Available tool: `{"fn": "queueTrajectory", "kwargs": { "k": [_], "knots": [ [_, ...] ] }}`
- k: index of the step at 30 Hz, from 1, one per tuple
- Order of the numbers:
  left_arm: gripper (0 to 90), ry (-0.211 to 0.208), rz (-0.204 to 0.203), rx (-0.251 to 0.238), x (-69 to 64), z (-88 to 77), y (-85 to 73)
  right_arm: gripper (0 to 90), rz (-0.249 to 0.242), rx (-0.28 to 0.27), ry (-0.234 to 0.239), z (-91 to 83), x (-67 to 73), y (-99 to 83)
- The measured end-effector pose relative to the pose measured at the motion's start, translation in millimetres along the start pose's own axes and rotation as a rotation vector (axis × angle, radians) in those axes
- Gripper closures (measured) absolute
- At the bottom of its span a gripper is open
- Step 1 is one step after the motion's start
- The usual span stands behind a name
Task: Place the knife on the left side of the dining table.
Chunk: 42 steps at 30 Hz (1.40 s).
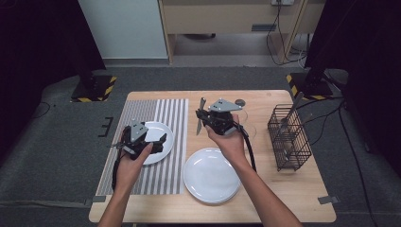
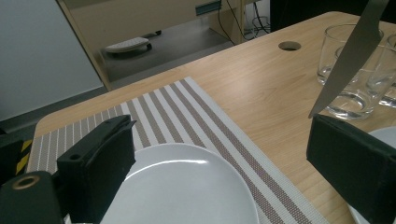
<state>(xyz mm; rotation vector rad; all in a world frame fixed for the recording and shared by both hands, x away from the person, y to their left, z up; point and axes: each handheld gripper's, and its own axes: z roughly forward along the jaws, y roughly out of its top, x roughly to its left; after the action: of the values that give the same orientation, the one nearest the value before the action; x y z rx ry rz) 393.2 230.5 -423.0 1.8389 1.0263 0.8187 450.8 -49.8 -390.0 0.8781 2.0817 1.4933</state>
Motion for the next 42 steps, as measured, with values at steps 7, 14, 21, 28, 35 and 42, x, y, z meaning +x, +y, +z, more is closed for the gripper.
{"fn": "queueTrajectory", "kwargs": {
  "k": [7,14,21,28,35,42],
  "knots": [
    [7.8,-0.017,0.004,-0.008,-4.2,0.6,7.5,82.9,-0.009,0.013,0.004,4.9,1.9,-3.1],
    [8.1,-0.042,-0.001,-0.031,-7.8,0.9,21.9,83.0,-0.025,0.025,0.015,11.2,8.5,-7.1],
    [8.8,-0.057,0.017,-0.055,-13.2,2.0,32.7,83.0,-0.037,0.033,0.025,15.8,14.2,-10.5],
    [19.7,-0.096,0.035,-0.067,-28.5,6.0,45.0,83.0,-0.048,0.050,0.024,19.8,18.1,-19.2],
    [32.1,-0.156,0.024,-0.087,-39.0,9.4,58.9,83.0,-0.055,0.061,0.030,21.5,20.2,-25.3],
    [38.9,-0.238,0.047,-0.081,-51.0,17.5,63.1,83.0,-0.073,0.077,0.024,22.9,24.1,-32.2]
  ]
}}
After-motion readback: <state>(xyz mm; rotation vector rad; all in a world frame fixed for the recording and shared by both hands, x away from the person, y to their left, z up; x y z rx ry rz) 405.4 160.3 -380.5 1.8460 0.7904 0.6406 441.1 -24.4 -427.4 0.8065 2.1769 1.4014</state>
